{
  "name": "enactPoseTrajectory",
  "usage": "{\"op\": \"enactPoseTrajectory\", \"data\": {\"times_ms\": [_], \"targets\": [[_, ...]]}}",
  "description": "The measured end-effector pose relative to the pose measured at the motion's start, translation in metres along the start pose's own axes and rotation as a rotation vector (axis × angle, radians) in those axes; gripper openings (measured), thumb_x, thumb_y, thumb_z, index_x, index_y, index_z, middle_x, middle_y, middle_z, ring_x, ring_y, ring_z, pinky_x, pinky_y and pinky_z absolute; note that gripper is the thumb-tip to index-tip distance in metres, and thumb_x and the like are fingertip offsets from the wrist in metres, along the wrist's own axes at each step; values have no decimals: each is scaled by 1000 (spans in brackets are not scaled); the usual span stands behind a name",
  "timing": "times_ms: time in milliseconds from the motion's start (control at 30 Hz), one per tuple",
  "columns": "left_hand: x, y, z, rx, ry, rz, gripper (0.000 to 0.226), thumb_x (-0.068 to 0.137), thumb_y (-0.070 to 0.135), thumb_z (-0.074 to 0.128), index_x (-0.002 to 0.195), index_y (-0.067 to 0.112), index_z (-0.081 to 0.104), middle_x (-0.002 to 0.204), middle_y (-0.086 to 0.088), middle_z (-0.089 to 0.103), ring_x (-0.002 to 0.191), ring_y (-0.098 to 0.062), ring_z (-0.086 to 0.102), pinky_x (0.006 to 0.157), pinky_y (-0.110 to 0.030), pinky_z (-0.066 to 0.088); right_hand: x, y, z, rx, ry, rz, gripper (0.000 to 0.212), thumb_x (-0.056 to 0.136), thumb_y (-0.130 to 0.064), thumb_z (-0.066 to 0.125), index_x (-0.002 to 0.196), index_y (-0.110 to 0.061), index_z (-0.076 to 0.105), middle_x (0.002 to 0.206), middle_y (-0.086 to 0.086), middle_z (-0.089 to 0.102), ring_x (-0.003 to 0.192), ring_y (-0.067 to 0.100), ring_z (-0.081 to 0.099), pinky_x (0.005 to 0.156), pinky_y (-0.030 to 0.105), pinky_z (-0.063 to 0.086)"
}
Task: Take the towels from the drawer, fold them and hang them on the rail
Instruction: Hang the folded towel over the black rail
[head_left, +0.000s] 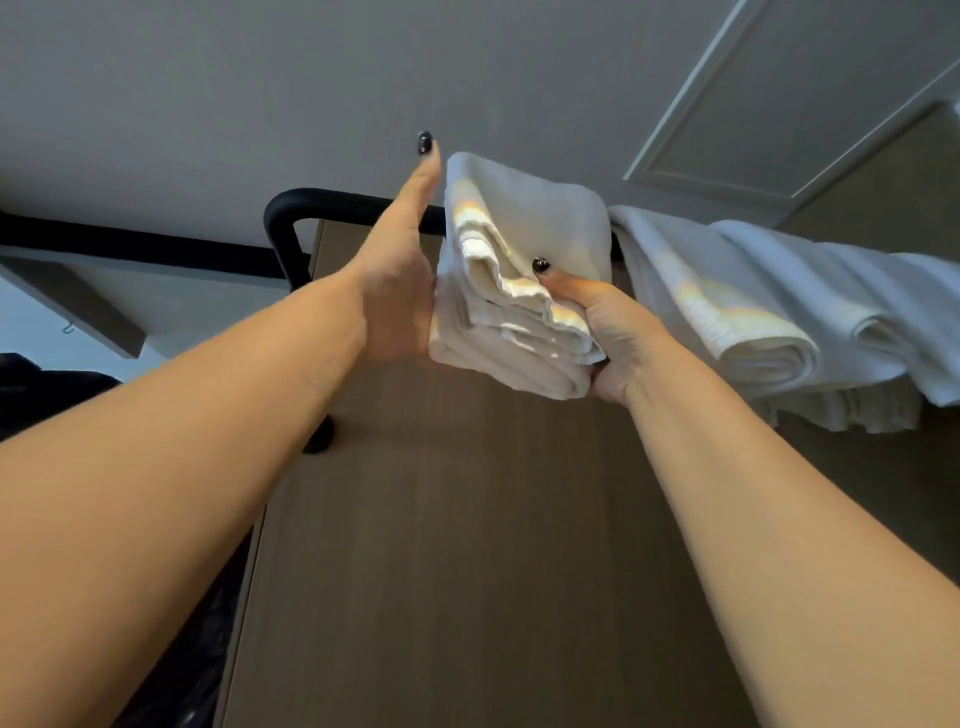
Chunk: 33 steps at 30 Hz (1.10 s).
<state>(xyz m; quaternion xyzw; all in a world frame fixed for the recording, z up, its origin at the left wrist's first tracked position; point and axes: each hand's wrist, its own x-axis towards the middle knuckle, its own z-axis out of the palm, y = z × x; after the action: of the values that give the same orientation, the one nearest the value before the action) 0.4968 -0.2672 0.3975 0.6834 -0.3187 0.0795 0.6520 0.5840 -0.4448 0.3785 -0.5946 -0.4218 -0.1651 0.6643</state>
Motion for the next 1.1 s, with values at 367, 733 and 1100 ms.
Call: {"op": "enactPoseTrajectory", "data": {"times_ms": [367,733,1100], "targets": [[27,-48,0,354,429,178,20,89,36,66,99,19,66,75,6,72,60,-9,69,52,-22,52,1,30,-1,-43,53,59,44,77,-62,69,102,-27,74,101,0,76,88,17,70,70,29,55],[28,-70,12,212,638,272,47,81,50,72,107,13,60,101,-6,70,84,-20,70,60,-30,58,-14,30,17,56,219,91,55,75,-63,70,115,-24,70,109,1,74,101,21,70,82,35,53],[-18,-48,38,230,456,158,96,81,64,65,151,11,29,125,-1,53,107,-16,46,89,-35,33,-70,-25,28,98,292,141,32,88,-55,59,98,-26,69,83,1,76,73,15,74,60,28,57]]}}
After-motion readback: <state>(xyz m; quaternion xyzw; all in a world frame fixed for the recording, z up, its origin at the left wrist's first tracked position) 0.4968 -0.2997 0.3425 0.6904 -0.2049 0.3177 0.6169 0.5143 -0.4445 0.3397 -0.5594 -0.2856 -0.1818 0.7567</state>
